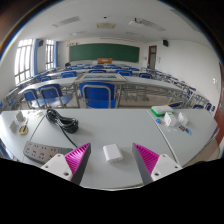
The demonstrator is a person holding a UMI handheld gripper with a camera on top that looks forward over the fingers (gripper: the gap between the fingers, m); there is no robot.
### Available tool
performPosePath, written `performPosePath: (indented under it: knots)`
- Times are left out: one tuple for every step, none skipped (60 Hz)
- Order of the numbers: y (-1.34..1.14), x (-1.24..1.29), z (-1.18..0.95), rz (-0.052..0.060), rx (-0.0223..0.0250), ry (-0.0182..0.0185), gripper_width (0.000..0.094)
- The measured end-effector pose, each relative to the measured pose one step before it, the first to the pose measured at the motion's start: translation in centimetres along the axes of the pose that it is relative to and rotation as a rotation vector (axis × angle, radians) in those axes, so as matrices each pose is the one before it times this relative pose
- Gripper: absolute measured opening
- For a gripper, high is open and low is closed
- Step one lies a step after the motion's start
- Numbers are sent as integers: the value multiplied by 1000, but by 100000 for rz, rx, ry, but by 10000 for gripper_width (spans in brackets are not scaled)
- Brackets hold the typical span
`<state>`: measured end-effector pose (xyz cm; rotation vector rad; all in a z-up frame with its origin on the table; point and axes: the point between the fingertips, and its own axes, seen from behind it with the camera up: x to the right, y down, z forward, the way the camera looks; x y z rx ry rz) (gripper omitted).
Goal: Unplug charger
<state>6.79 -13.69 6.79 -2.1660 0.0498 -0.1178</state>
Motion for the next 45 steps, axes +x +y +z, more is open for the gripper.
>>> performPosePath:
  knots:
    - [-117, -54, -625, -325, 530, 244, 851]
    - [-128, -108, -657, -295, 567, 337, 850]
    - [-110, -106, -654, -311, 544, 372, 850]
    - [-100, -115, -724, -253, 527, 394, 849]
    - [-102, -166, -745, -214, 497, 393, 848]
    - [-78, -157, -771, -174, 471, 404, 849]
    - [-84, -150, -790, -166, 454, 410, 848]
    - [-55, -151, -865, -141, 437, 505, 851]
    - [-69, -126, -891, -103, 462, 535, 853]
    - [61, -187, -980, -127, 560, 576, 857]
    - [-95, -234, -934, 19, 498, 330, 855]
    - [-38, -174, -922, -21, 536, 435, 855]
    - [6, -169, -837, -70, 459, 521, 854]
    - [37, -152, -890, -67, 313, 594, 856]
    - [98, -163, -840, -64, 212, 607, 855]
    - [105, -131, -860, -68, 130, 585, 855]
    - [156, -158, -808, -147, 2, 571, 853]
    - [166, 14, -836, -87, 14, 557, 852]
    - [127, -98, -806, 1, -250, 562, 854]
    - [180, -87, -794, -53, -109, 552, 855]
    - [167, -95, -689, 0, -81, 528, 855]
    - [172, -80, -680, 40, -83, 589, 856]
    - [126, -36, -626, 156, -74, 622, 853]
    - [189, -50, -652, 192, -91, 573, 855]
    - [190, -61, -578, 221, -97, 423, 855]
    - [193, -70, -588, 239, -119, 311, 856]
    - [208, -14, -588, 291, 15, 164, 856]
    - [110, -118, -469, 412, -1, 129, 857]
    - [119, -12, -521, 333, 60, 49, 856]
    - [47, -75, -446, 366, 105, -24, 858]
    - [60, -65, -388, 237, 136, 49, 858]
    - [54, -50, -379, 125, 186, 127, 855]
    - [26, -13, -346, 34, 245, 165, 854]
    - [2, -34, -321, -3, 276, 103, 854]
    - [13, -17, -260, 46, 222, 100, 855]
    - [23, -16, -266, 36, 89, 113, 856]
    - [72, -88, -181, -69, 189, 226, 856]
    - [37, 21, -236, -27, 52, 217, 856]
    - [15, 39, -185, 67, -6, 167, 854]
    - [6, 31, -177, 97, -12, 158, 855]
    - [-32, 61, -140, -82, 105, 243, 854]
    - [-80, 61, -138, -193, 203, 158, 855]
    - [-108, 18, -119, -254, 284, 80, 855]
    - [-133, 9, -112, -373, 411, 80, 855]
    - [-136, 31, -94, -397, 381, 76, 855]
